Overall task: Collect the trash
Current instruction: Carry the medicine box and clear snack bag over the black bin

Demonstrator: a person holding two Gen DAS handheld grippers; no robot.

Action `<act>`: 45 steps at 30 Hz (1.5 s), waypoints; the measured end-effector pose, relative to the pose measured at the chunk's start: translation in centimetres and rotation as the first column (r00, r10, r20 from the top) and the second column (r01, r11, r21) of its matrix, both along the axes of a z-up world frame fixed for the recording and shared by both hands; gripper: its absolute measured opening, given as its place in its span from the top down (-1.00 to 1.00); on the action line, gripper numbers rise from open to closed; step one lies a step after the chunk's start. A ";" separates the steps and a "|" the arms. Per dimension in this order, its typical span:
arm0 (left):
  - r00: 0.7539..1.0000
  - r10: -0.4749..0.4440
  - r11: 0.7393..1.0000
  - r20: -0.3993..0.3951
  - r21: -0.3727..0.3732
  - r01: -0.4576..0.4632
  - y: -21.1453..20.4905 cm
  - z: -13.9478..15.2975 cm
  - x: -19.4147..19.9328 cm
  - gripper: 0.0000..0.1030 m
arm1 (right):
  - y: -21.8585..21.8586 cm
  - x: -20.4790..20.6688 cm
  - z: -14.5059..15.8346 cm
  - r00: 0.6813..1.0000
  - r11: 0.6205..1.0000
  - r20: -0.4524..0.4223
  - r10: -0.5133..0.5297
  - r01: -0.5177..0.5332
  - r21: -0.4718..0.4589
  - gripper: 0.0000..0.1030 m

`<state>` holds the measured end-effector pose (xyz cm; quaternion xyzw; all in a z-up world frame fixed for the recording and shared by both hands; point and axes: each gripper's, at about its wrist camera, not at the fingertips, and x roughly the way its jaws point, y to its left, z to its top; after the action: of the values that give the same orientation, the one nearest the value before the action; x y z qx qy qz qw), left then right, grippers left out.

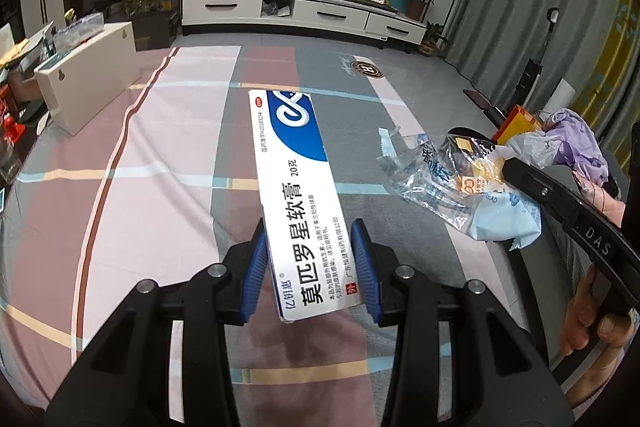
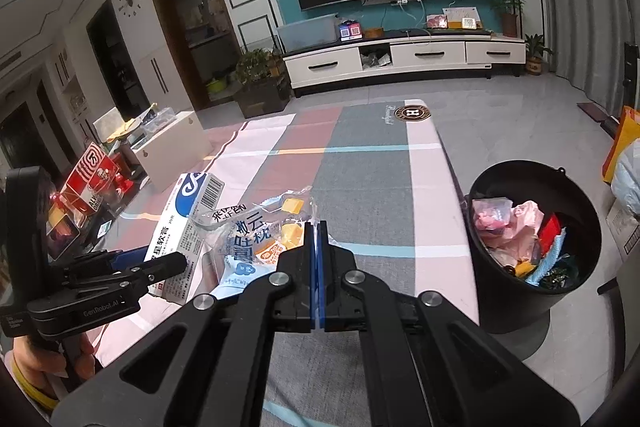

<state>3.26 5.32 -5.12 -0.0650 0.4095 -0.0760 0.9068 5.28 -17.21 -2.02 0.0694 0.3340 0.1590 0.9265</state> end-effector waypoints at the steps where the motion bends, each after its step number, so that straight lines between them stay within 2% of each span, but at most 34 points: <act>1: 1.000 -0.006 1.000 0.004 0.005 0.006 -0.3 0.2 -0.1 0.19 | -0.2 -0.1 0.1 1.000 1.000 0.003 -0.005 0.005 0.003 0.96; 10: 0.998 -0.052 0.998 0.041 0.044 0.050 -2.8 1.5 -0.2 0.19 | -3.2 -1.2 0.8 0.996 0.996 0.033 -0.080 0.079 0.032 0.96; 22: 0.989 -0.135 0.988 0.052 0.078 0.131 -6.9 2.6 1.8 0.19 | -8.1 -1.4 0.8 0.982 0.980 0.054 -0.182 0.177 0.088 0.96; 34: 0.973 -0.224 0.973 0.051 0.072 0.220 -12.0 2.3 4.7 0.18 | -12.0 -1.6 0.3 0.955 0.957 0.067 -0.288 0.284 0.066 0.96; 45: 0.949 -0.312 0.947 0.049 0.098 0.306 -17.4 1.5 6.8 0.18 | -14.7 -1.2 0.0 0.933 0.936 0.078 -0.351 0.348 0.052 0.96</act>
<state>10.08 -12.12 -3.58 0.0430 0.3883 -0.2009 0.8983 4.11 -31.88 -2.00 0.1380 0.2732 0.0009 0.9520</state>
